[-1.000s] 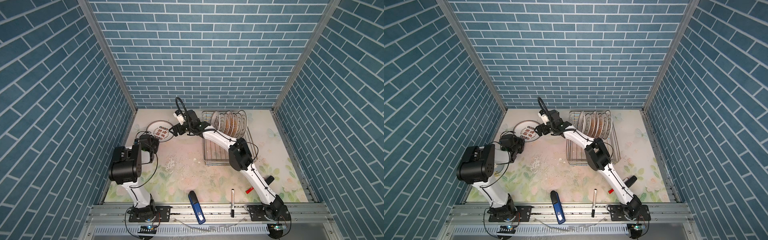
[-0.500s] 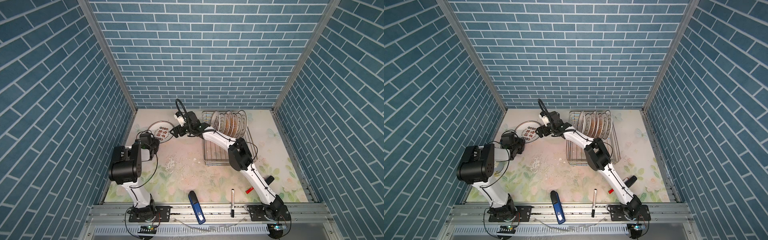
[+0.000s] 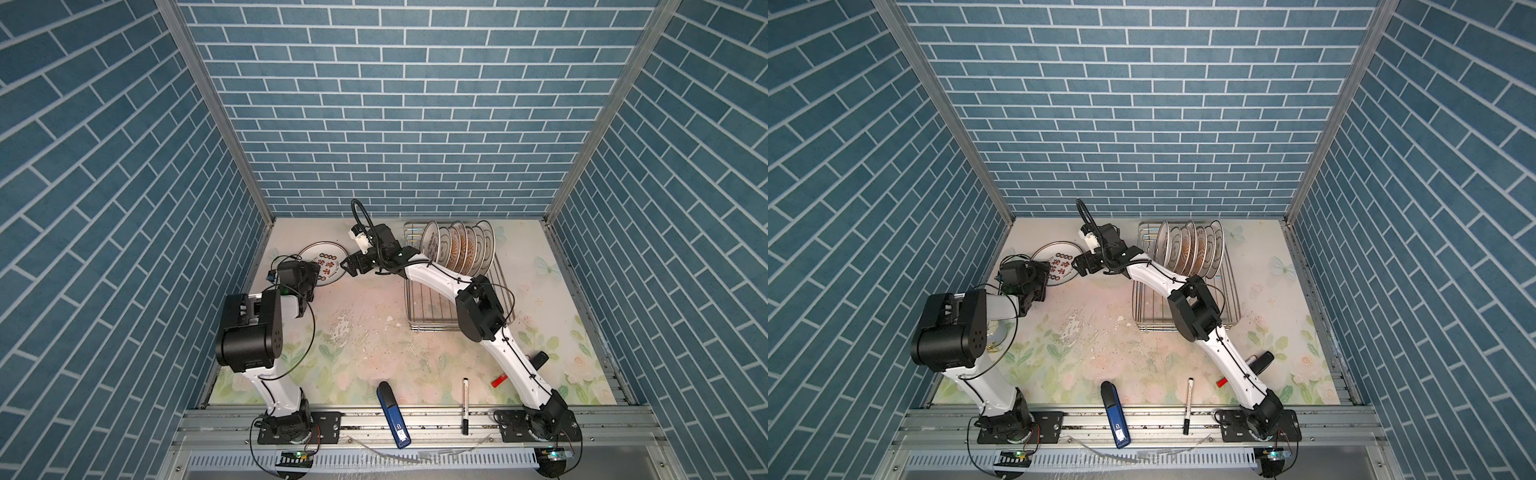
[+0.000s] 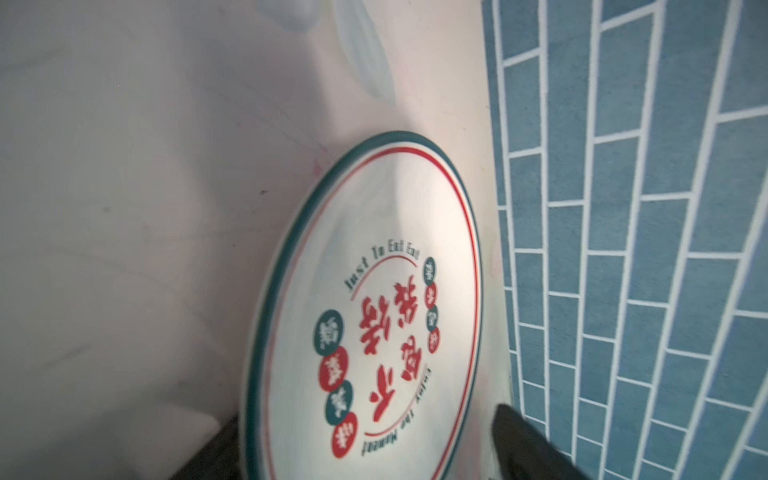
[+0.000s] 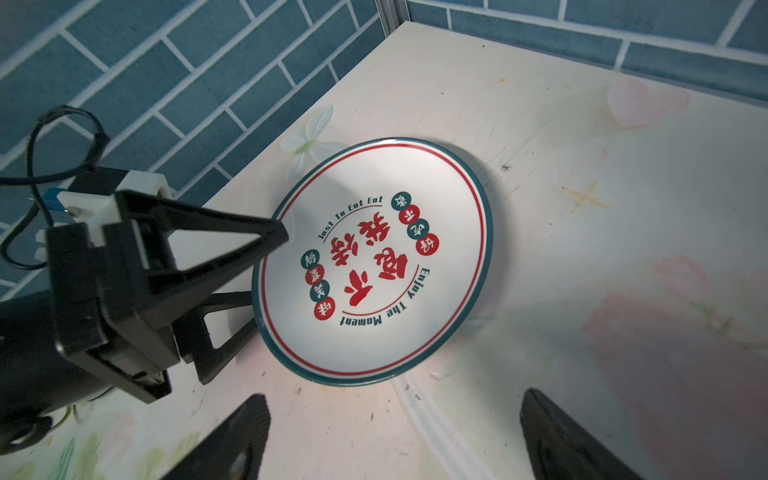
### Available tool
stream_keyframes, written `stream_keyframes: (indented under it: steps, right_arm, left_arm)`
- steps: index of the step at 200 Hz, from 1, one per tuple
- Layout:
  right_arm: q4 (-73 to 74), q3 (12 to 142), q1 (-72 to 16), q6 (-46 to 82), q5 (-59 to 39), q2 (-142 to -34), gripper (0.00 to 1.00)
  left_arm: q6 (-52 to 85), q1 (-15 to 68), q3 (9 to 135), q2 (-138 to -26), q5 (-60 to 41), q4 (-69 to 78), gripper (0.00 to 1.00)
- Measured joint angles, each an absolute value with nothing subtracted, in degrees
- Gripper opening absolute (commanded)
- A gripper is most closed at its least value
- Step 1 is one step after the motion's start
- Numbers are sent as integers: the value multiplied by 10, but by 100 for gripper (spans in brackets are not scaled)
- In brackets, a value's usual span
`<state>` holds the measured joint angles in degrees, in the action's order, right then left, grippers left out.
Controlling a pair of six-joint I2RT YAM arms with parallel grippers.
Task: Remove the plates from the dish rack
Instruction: 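Lower the printed plate flat onto the table with the left gripper and open it, then raise the left gripper toward the rack while the right gripper reaches to the next plate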
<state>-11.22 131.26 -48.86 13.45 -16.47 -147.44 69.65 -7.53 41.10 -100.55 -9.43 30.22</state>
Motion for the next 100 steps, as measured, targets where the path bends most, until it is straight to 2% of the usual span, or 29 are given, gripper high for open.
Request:
stream_keyframes:
  steps: [43,100]
  right_arm:
    - [-111,1303,-489,135,-163,-1472,95]
    - [-119,1225,-494,130,-130,-1421,99]
  left_arm:
    - [674,-72,411,-952,-64,215,100]
    - [617,-38,448,-837,32,58,100]
